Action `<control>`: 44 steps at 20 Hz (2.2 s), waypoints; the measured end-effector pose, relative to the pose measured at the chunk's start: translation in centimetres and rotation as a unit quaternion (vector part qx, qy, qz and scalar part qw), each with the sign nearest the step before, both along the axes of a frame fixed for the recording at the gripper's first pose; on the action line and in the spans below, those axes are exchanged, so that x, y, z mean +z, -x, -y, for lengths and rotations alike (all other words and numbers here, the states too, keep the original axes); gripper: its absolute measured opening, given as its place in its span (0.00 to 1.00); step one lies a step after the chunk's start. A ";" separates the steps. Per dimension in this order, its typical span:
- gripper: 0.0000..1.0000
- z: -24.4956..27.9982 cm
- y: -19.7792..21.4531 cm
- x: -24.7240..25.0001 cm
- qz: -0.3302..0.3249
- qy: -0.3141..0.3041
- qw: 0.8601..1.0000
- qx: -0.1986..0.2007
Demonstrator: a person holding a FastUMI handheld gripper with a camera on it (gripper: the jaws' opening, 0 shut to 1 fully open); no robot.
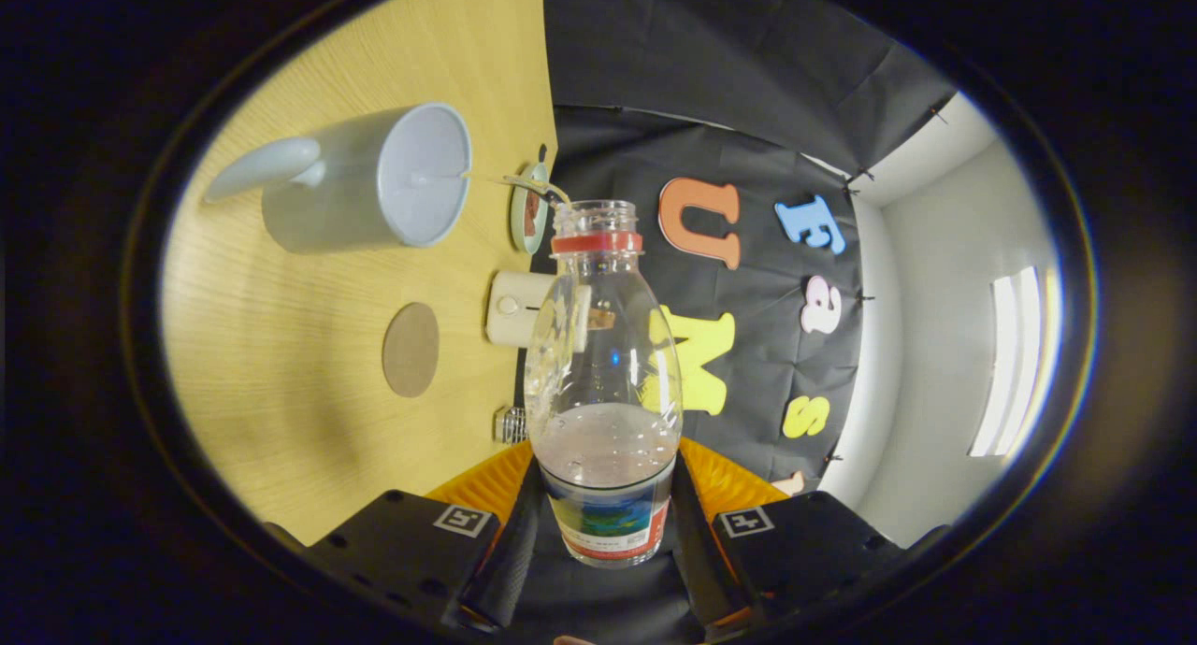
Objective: Take the bottle from table, then pour the juice into the cup, finally place the bottle on the coaster
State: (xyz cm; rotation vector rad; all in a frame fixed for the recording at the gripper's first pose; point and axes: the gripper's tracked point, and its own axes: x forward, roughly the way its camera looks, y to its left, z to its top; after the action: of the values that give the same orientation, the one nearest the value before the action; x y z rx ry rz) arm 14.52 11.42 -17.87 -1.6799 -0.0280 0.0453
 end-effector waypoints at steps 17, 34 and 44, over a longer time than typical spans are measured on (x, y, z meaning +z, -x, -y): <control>0.74 -0.5 -0.5 1.7 0.004 0.037 0.999 0.004; 0.74 -0.7 -0.6 3.0 0.004 0.079 0.997 0.010; 0.74 -1.3 -0.6 3.9 0.008 0.097 0.995 0.019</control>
State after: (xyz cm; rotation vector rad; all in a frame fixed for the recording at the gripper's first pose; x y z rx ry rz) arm 15.07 12.73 -13.98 -1.8749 -0.0683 0.0649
